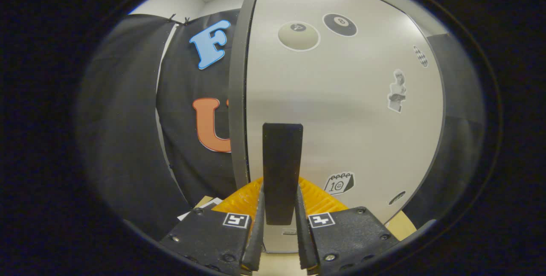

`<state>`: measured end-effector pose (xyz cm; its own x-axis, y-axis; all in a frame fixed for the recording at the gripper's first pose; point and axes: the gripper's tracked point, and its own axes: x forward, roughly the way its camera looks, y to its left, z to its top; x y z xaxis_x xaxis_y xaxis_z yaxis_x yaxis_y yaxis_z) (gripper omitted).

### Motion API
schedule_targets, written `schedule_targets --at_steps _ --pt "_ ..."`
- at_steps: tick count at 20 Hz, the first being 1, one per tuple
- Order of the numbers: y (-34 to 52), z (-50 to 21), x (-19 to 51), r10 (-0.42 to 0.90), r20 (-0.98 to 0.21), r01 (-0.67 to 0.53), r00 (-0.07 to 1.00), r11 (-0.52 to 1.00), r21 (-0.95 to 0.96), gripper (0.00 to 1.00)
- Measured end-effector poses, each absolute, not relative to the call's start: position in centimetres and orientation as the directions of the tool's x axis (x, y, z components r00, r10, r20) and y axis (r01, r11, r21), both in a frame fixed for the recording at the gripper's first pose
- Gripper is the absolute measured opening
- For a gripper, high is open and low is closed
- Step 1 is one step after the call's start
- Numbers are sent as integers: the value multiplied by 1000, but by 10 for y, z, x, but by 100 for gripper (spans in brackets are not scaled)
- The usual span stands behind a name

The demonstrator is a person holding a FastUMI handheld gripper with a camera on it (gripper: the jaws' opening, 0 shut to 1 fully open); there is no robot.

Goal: Open the shoe cabinet door, grab the shoes and put them into the shoe cabinet, then close the shoe cabinet door.

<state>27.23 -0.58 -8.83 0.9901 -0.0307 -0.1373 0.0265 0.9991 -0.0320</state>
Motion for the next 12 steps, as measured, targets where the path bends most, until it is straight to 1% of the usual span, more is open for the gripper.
schedule_targets --at_steps 3,6,9,12 --pt "-6 -89 271 -15 -160 10 987 999 -34 35" --pt "-6 -89 268 -18 -167 14 986 1000 -26 27" --pt "-6 -90 257 -16 -168 12 986 1000 -27 24" --pt "-5 -90 236 27 -179 -27 983 1000 0 24"
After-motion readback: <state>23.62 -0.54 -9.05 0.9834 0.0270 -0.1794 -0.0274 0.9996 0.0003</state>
